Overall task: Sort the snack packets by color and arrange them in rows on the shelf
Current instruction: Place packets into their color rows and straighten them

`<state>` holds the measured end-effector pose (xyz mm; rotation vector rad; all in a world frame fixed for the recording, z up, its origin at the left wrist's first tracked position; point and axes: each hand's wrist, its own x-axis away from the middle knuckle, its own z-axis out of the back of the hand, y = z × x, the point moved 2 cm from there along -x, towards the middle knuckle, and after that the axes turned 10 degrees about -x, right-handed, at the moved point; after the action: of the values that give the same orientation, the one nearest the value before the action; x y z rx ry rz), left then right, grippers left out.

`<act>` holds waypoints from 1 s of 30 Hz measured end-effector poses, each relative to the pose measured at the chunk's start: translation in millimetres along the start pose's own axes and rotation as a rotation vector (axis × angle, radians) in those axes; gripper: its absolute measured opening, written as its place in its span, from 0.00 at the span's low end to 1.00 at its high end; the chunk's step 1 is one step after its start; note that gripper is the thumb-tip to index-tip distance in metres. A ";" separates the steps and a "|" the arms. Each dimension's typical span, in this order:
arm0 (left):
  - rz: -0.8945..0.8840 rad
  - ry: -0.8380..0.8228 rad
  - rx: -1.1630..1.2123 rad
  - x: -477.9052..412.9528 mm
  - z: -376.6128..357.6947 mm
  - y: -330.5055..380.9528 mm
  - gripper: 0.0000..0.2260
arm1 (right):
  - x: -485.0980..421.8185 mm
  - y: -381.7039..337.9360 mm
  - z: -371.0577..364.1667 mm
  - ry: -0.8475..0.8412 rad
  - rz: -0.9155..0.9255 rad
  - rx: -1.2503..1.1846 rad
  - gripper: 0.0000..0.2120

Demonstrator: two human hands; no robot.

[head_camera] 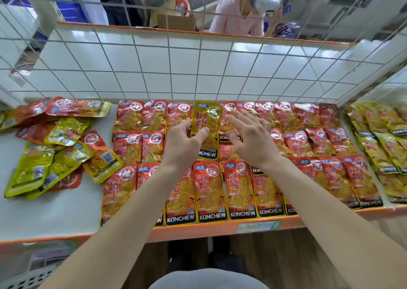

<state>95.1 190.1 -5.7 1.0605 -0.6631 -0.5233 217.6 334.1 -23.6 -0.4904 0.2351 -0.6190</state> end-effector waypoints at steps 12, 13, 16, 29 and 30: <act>-0.068 -0.132 0.087 29.9 -49.9 5.1 0.05 | 96.8 -1.3 39.3 0.232 -0.015 -0.152 0.25; -0.075 -0.144 0.082 36.7 -58.2 8.5 0.05 | 106.8 3.0 45.3 0.248 -0.023 -0.137 0.25; -0.103 -0.163 0.077 58.0 -89.0 18.7 0.06 | 138.5 22.4 68.8 0.288 -0.057 -0.120 0.25; -0.181 -0.184 0.059 221.4 -281.7 73.8 0.03 | 336.4 161.6 189.0 0.450 -0.094 -0.074 0.25; -0.193 -0.185 0.054 233.3 -295.7 77.9 0.04 | 350.0 171.8 198.5 0.459 -0.110 -0.084 0.26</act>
<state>474.6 245.3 23.7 1.1424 -0.7443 -0.7811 650.5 316.3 37.2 -0.4390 0.6748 -0.8289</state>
